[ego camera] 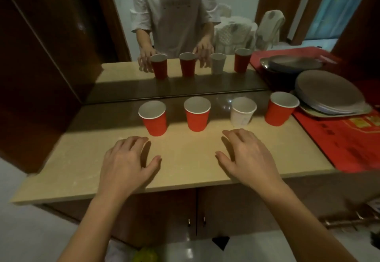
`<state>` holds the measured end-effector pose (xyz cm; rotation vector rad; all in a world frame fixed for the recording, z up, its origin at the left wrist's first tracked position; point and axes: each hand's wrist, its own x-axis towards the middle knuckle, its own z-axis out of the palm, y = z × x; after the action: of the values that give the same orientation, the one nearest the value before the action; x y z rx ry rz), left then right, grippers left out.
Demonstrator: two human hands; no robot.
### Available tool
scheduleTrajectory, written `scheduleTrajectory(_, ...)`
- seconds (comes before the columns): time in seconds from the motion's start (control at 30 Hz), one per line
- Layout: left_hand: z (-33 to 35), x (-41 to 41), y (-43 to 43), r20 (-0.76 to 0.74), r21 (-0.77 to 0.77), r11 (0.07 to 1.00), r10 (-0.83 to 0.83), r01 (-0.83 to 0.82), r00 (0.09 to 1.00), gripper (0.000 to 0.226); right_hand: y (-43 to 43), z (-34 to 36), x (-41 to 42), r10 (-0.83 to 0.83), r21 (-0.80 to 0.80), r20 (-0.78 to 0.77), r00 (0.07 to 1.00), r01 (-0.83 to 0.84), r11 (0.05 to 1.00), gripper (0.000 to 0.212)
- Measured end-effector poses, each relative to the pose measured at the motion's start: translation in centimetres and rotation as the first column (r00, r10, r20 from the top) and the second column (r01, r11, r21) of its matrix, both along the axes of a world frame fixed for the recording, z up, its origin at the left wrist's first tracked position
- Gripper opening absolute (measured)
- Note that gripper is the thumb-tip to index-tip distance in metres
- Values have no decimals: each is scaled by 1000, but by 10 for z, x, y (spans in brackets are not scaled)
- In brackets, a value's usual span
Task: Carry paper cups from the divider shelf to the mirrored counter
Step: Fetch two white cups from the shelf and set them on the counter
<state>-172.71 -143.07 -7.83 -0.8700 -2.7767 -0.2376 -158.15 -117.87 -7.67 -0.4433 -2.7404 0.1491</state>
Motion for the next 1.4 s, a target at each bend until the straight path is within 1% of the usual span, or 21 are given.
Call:
scheduleTrajectory(0.07, 3, 9, 2, -3, -11, 999, -32, 32, 999, 68, -3, 5, 14, -43, -6, -14, 999, 43, 999, 57)
scheduleTrajectory(0.2, 7, 24, 11, -31, -18, 990, -139, 138, 990, 65, -13, 14, 50, -147, -7, -28, 989, 147, 989, 55)
scheduleTrajectory(0.33, 9, 41, 21, -31, -27, 952, -306, 305, 952, 63, -29, 13, 99, -306, 3, -19, 952, 306, 952, 55)
scheduleTrajectory(0.53, 8, 85, 36, -7, -18, 834, -552, 552, 834, 58, -63, 2, 190, -544, -5, -11, 839, 544, 839, 55)
scheduleTrajectory(0.73, 2, 152, 62, 5, -29, 693, -720, 720, 694, 61, -99, -5, 283, -741, -17, 19, 671, 742, 671, 55)
scheduleTrajectory(0.83, 0, 184, 80, 2, -38, 622, -783, 782, 622, 63, -113, -5, 325, -801, -41, -1, 599, 800, 598, 52)
scheduleTrajectory(0.97, 0, 230, 110, -7, -34, 510, -860, 860, 510, 63, -124, -3, 379, -878, -12, 14, 479, 878, 479, 55)
scheduleTrajectory(1.07, 0, 269, 133, 3, -50, 433, -901, 900, 433, 64, -124, -2, 413, -912, -3, 20, 410, 912, 410, 54)
scheduleTrajectory(1.23, -2, 331, 174, 19, -74, 318, -947, 945, 320, 66, -109, -10, 469, -942, -20, 18, 336, 942, 336, 55)
scheduleTrajectory(1.4, -4, 397, 234, 1, -90, 264, -964, 960, 265, 65, -68, -20, 533, -958, -32, 25, 287, 958, 286, 54)
